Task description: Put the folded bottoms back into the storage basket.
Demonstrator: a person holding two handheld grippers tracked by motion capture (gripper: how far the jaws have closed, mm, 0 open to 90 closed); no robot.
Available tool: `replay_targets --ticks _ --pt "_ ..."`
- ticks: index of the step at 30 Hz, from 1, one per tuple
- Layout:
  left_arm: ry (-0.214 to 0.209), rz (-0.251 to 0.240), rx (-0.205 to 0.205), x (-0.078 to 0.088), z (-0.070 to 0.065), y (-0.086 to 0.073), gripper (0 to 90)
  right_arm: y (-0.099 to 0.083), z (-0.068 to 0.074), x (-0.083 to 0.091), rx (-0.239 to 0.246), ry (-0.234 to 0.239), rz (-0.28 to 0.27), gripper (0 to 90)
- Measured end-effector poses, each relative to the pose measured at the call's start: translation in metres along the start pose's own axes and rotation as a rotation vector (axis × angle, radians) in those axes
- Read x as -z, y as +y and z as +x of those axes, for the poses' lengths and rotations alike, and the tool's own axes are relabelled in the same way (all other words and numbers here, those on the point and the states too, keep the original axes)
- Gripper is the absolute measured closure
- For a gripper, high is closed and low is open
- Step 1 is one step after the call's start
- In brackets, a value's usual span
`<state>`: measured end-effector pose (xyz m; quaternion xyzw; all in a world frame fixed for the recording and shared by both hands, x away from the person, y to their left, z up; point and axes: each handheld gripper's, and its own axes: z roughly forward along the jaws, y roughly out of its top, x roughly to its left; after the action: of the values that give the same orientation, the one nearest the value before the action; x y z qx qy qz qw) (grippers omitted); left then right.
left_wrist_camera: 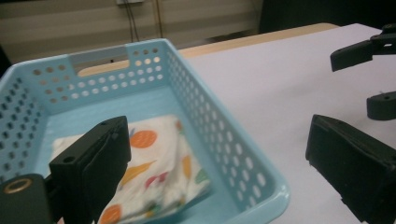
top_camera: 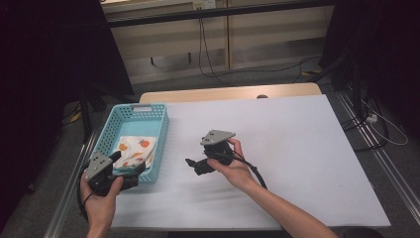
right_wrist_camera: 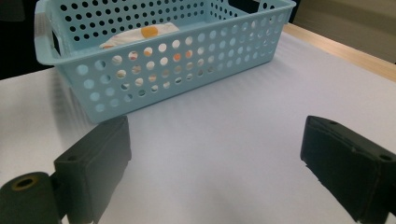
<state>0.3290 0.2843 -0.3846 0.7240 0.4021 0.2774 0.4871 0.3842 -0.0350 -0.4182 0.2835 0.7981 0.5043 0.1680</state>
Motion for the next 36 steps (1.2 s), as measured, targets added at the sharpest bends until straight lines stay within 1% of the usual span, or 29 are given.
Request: replay_targets --ticks 1,2,4,6,8,10,11,13,14,16,17,19,20,21,22,27,28,29,30,32,33,35,36 --pt "-0.013 -0.013 0.01 -0.002 -0.003 0.001 6.8 -0.001 0.0 0.002 0.001 -0.002 0.002 8.3" --pt "-0.016 -0.022 0.006 -0.005 -0.005 0.003 6.6 -0.002 0.0 0.004 0.001 -0.006 0.001 8.3" --pt "-0.023 -0.025 -0.016 -0.01 -0.011 0.005 5.7 -0.005 -0.001 0.009 0.004 -0.016 -0.001 8.3" --pt "-0.044 -0.028 -0.014 -0.014 -0.017 0.007 5.6 -0.009 -0.003 0.012 -0.003 -0.026 0.0 8.3" --pt "-0.064 -0.02 -0.041 -0.019 -0.025 0.009 5.4 -0.013 -0.005 0.017 -0.003 -0.036 0.009 8.2" --pt "-0.081 -0.02 -0.051 -0.023 -0.031 0.01 5.4 -0.015 -0.007 0.021 -0.006 -0.042 0.01 8.0" --pt "-0.084 -0.019 -0.05 -0.024 -0.033 0.011 5.4 -0.017 -0.009 0.024 -0.009 -0.049 0.011 7.9" --pt "-0.105 -0.015 -0.018 -0.027 -0.038 0.012 5.4 -0.02 -0.01 0.028 -0.008 -0.061 0.012 7.7" --pt "-0.109 -0.013 -0.021 -0.028 -0.04 0.012 5.4 -0.021 -0.012 0.032 -0.01 -0.067 0.011 7.6" --pt "-0.117 -0.011 -0.041 -0.03 -0.045 0.013 5.3 -0.023 -0.013 0.037 -0.016 -0.077 0.013 7.2" --pt "-0.129 -0.004 -0.052 -0.032 -0.049 0.013 5.3 -0.025 -0.014 0.04 -0.021 -0.086 0.013 7.0" --pt "-0.135 -0.007 -0.061 -0.035 -0.054 0.014 5.2 -0.027 -0.016 0.046 -0.022 -0.095 0.02 5.7" --pt "-0.146 -0.006 -0.062 -0.037 -0.056 0.014 5.2 -0.028 -0.017 0.049 -0.025 -0.101 0.021 5.5" --pt "-0.157 -0.001 -0.062 -0.039 -0.058 0.015 5.2 -0.03 -0.018 0.052 -0.028 -0.109 0.017 5.5" --pt "-0.162 0.001 -0.073 -0.041 -0.059 0.016 5.3 -0.031 -0.019 0.055 -0.032 -0.116 0.014 5.2" --pt "-0.188 0.015 -0.086 -0.053 -0.067 0.021 5.2 -0.041 -0.024 0.067 -0.043 -0.131 0.021 4.7" --pt "-0.189 0.013 -0.088 -0.055 -0.069 0.022 5.2 -0.044 -0.025 0.07 -0.048 -0.138 0.025 4.6" --pt "-0.187 0.014 -0.102 -0.057 -0.071 0.023 5.3 -0.045 -0.026 0.071 -0.051 -0.141 0.026 4.6" --pt "-0.189 0.019 -0.105 -0.06 -0.072 0.023 5.3 -0.047 -0.028 0.075 -0.055 -0.151 0.019 4.6" --pt "-0.194 0.014 -0.093 -0.063 -0.074 0.023 5.3 -0.049 -0.03 0.08 -0.059 -0.16 0.012 4.6" --pt "-0.198 0.018 -0.097 -0.064 -0.075 0.023 5.3 -0.05 -0.032 0.083 -0.062 -0.167 0.008 4.7" --pt "-0.219 0.018 -0.096 -0.066 -0.077 0.022 5.3 -0.054 -0.034 0.09 -0.068 -0.183 0.004 4.8" --pt "-0.219 0.018 -0.096 -0.067 -0.077 0.021 5.3 -0.056 -0.036 0.093 -0.069 -0.191 0.004 4.8"
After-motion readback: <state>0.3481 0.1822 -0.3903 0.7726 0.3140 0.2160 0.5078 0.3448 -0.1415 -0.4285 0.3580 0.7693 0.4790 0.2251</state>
